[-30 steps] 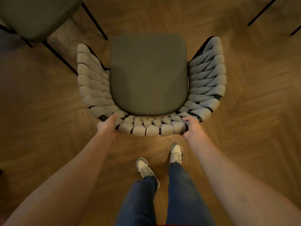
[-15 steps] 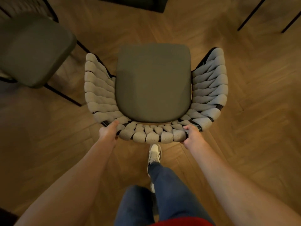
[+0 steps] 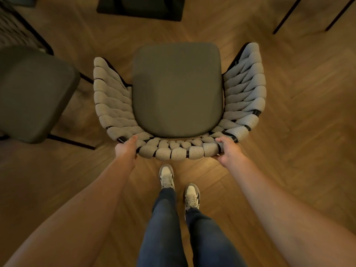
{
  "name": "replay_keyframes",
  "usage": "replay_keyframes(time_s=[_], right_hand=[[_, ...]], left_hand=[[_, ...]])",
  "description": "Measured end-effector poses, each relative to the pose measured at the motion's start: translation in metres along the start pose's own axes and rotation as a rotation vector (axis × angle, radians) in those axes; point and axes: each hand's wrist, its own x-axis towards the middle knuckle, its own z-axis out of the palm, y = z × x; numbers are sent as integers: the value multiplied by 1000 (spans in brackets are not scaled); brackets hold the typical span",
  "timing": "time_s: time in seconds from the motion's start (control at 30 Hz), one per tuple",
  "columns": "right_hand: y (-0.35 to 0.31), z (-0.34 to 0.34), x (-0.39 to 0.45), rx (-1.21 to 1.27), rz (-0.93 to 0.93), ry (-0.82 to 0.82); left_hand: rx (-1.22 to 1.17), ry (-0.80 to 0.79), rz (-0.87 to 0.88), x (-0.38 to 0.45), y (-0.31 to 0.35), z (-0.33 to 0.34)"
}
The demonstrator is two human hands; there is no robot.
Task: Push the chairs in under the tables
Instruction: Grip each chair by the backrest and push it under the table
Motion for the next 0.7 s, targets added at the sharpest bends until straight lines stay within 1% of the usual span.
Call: replay_keyframes(time_s=[0.1, 0.27, 0.33, 0.4, 0.43, 0.47, 0.53, 0.57, 0.6, 0.63, 0.7], right_hand=[[-15, 23, 5, 34, -18, 13], [-42, 65, 18, 77, -76, 94], [-52, 81, 22, 84, -103, 100], [-63, 96, 19, 88, -151, 167], [-67, 102, 17, 61, -240, 248], [-71, 105, 10, -19, -408, 350], [-72, 105, -4, -335, -877, 491], [-69, 104, -9, -543, -1091, 504], [-65, 102, -13, -755, -1250, 443], [-58, 100, -12, -949, -1360, 326], [-45, 100, -5, -1280, -1485, 83]], left_hand=[[31, -7, 13, 18, 28, 9], [98, -28, 30, 45, 81, 23], [114, -27, 49, 53, 101, 28], [128, 1, 52, 61, 117, 33], [164, 31, 69, 65, 124, 37], [219, 85, 106, 65, 128, 39], [349, 236, 240, 56, 127, 38], [414, 305, 355, 48, 123, 36], [482, 340, 507, 39, 115, 34], [563, 317, 698, 30, 105, 32], [796, 130, 1113, 18, 83, 34]])
